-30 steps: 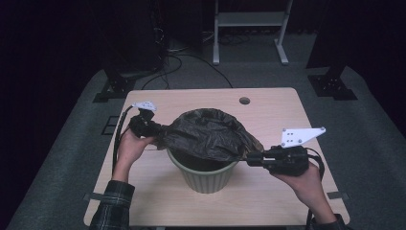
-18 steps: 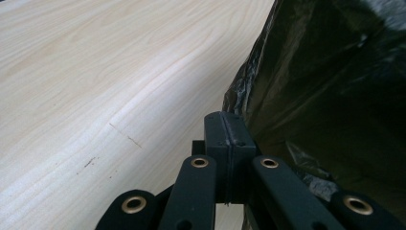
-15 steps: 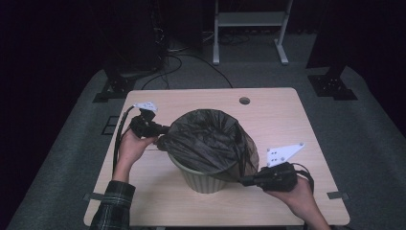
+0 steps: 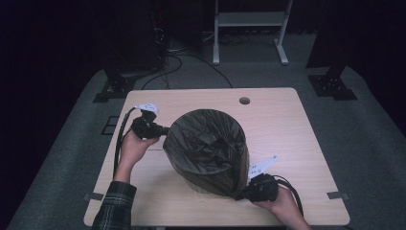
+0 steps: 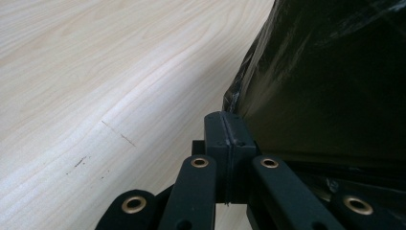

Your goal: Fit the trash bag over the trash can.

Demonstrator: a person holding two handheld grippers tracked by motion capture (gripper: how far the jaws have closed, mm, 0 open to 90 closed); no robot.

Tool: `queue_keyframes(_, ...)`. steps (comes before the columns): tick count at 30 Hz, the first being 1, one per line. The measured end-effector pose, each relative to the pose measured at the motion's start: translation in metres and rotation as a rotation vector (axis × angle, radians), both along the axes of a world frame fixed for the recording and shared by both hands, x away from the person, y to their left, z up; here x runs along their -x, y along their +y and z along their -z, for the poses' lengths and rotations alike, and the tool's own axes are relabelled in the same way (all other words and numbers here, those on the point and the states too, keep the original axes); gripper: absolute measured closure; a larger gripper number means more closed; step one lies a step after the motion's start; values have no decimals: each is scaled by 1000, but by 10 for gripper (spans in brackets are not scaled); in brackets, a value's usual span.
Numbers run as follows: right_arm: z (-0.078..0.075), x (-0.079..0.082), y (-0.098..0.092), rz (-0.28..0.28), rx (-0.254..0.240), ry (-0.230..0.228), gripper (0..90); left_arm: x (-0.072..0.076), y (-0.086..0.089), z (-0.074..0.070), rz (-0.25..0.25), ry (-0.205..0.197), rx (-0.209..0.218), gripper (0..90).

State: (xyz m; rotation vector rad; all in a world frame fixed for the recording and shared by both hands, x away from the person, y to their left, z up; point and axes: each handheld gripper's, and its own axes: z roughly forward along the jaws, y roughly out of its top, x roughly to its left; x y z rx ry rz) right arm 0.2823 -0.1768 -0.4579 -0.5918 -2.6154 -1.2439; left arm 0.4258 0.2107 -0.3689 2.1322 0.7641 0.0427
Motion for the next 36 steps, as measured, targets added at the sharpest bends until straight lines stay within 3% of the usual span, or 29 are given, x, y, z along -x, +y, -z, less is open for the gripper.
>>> queue_keyframes(9, 14, -3, 10, 16, 79, -9, 899, 0, 0, 1, -3, 1, -3, 900)
queue_keyframes(17, 17, -5, 3, 41, 93, -19, 897, -1, -2, 5, -5, 1, -12, 900)
queue_keyframes(19, 14, -3, 3, 51, 89, -34, 779, -1, -1, 3, -3, -3, -10, 899)
queue_keyframes(20, 12, -3, 1, 61, 84, -41, 754, 0, 0, 2, -5, -8, -1, 899)
queue_keyframes(23, 0, -1, -7, 83, 40, -72, 699, 3, 7, -5, -26, -32, 26, 779)
queue_keyframes(29, -40, 1, -30, 126, -75, -133, 634, 12, 22, -25, -52, -68, 69, 576)
queue_keyframes(31, -53, 0, -35, 139, -104, -155, 604, 17, 27, -31, -51, -82, 89, 546)
queue_keyframes(36, -80, -5, -41, 152, -149, -188, 591, 29, 36, -43, -48, -87, 69, 503)
